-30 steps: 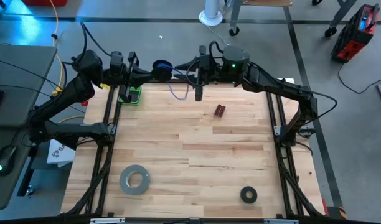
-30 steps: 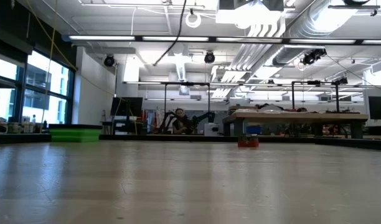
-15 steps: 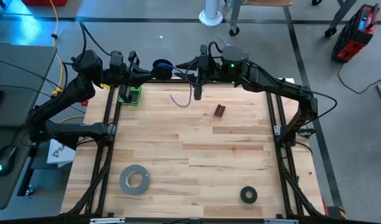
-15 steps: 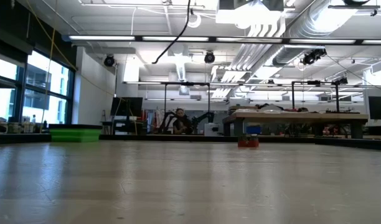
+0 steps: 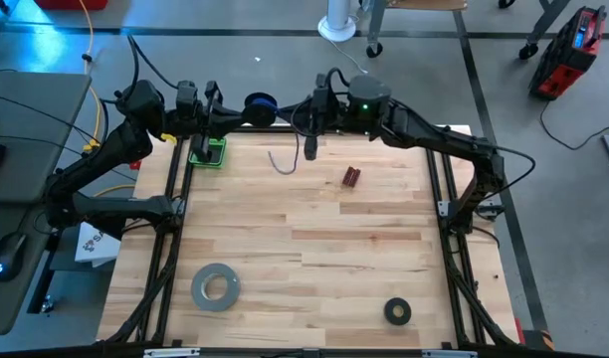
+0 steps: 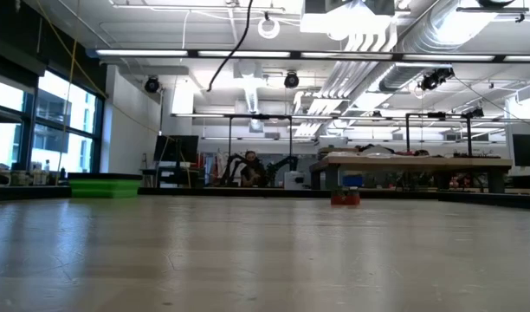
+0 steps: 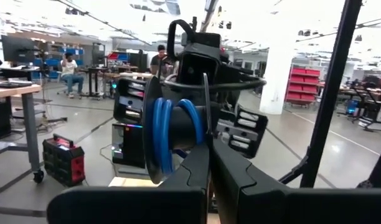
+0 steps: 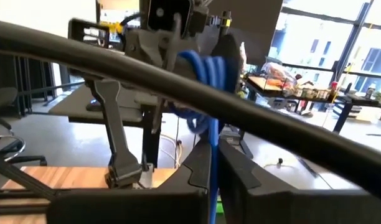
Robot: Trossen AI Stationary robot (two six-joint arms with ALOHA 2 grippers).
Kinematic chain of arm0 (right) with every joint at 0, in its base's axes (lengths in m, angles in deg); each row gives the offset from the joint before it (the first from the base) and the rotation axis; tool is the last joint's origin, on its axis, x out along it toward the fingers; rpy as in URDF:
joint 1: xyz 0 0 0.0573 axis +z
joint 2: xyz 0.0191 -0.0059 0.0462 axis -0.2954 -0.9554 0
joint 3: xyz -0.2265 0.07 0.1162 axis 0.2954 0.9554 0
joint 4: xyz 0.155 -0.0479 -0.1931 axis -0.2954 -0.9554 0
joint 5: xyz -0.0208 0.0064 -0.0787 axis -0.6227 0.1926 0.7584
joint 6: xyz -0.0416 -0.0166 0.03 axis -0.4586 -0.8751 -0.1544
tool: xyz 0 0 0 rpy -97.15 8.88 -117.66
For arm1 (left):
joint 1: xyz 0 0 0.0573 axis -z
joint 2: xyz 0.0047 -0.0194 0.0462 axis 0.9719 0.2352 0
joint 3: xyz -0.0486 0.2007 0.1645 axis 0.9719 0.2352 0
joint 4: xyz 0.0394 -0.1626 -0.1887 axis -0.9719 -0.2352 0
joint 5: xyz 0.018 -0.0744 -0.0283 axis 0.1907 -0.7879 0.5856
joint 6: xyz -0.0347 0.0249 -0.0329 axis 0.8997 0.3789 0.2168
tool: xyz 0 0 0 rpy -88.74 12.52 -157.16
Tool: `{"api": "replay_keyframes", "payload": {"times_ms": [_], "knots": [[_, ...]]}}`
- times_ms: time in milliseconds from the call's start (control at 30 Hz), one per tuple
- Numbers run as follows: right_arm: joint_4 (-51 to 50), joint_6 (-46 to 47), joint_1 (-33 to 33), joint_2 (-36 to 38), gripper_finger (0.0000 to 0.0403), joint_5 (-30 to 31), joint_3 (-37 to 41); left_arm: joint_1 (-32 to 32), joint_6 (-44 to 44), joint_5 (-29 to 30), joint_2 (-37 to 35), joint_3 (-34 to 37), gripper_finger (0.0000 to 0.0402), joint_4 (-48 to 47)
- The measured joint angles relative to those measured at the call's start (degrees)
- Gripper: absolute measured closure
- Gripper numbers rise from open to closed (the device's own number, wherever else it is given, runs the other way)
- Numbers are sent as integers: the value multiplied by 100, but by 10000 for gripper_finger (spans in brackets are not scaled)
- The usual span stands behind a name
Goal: Coil cords
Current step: Coil the blue wire onto the spool
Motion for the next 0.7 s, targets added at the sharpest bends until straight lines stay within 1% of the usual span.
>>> {"api": "replay_keyframes", "payload": {"times_ms": [133,300,533,700], "knots": [[-99,4,62,-1,398,0,0,-4,0,66,0,0,401,63],[-184,5,114,-2,400,84,0,-3,-80,301,0,0,401,161],[-182,4,112,0,401,82,0,-1,-36,309,0,0,401,190],[-59,0,114,0,394,63,0,-2,200,311,0,0,401,493]]}}
